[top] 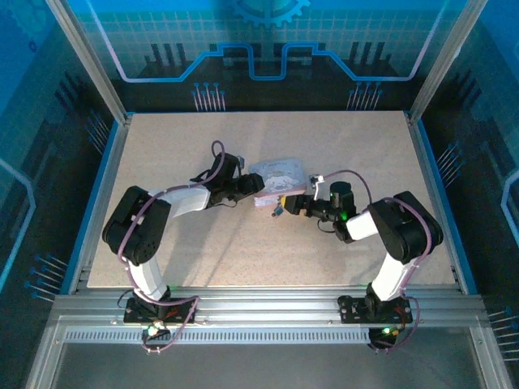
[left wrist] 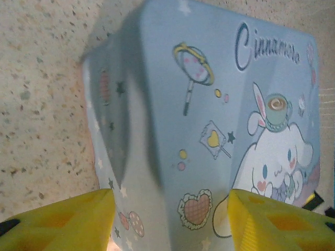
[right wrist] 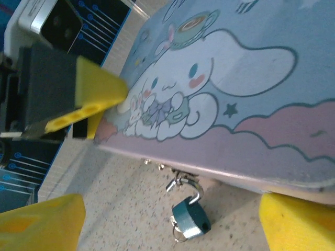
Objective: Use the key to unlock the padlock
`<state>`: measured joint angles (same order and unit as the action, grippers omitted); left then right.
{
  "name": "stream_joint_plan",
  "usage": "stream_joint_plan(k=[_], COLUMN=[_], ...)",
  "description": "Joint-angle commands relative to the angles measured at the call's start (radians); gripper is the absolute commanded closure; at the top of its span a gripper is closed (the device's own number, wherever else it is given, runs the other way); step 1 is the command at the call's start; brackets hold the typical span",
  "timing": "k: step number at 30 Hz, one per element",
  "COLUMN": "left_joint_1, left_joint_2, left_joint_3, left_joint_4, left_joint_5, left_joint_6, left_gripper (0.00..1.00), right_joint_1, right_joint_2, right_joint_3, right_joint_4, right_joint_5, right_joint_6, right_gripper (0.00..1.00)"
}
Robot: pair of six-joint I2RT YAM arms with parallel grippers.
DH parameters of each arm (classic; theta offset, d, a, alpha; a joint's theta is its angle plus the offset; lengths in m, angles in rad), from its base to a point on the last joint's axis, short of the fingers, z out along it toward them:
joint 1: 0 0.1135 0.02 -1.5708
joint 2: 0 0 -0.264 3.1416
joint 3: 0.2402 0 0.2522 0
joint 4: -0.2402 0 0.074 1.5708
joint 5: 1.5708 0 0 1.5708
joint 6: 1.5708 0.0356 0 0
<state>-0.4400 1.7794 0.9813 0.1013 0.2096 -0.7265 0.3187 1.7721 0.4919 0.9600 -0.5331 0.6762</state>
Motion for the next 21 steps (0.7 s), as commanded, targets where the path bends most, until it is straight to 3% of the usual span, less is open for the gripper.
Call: stream_joint_plan(k=[1, 12, 21], left_joint_1=[-0.029, -0.028, -0.03], left_joint_2=[-0.003, -0.064, -0.089], left_joint_3=[-0.065, -0.12, -0.149], left_joint_4=[-0.102, -0.075, -0.055], left_joint_5=[-0.022, -0.052, -0.046], left_joint_6=[-0.001, -0.014, -0.024], left_gripper=[0.41, 0.41, 0.41], right_joint_1=[-0.039, -0.042, -0.052], right_joint_2=[0.027, -0.101, -0.181], right_joint_3=[0.021, -0.134, -0.159], right_joint_4=[0.041, 0.015, -0.016], right_joint_5=[-0.063, -0.023, -0.048], right_joint_6=[-0.02, -0.05, -0.053], right_gripper=[0.13, 0.12, 0.11])
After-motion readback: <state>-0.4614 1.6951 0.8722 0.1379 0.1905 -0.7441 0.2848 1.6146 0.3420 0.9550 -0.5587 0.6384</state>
